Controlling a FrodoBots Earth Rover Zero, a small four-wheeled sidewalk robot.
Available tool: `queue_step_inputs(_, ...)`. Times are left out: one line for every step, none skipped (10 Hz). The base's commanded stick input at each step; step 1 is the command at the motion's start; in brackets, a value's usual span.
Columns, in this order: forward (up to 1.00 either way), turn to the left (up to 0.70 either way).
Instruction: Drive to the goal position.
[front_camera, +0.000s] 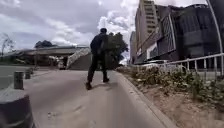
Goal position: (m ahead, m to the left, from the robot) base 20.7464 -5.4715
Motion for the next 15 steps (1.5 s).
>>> queue_step_inputs(0.45, 0.0)
queue_step_inputs(0.45, 0.0)
queue_step_inputs(0.45, 0.0)
queue_step_inputs(0.45, 0.0)
queue_step_inputs(0.45, 0.0)
queue_step_inputs(0.45, 0.0)
queue_step_inputs(0.45, 0.0)
queue_step_inputs(0.45, 0.0)
queue_step_inputs(0.45, 0.0)
queue_step_inputs(0.45, 0.0)
queue_step_inputs(0.45, 0.0)
queue_step_inputs(0.45, 0.0)
queue_step_inputs(0.45, 0.0)
queue_step_inputs(0.45, 0.0)
queue_step_inputs(0.45, 0.0)
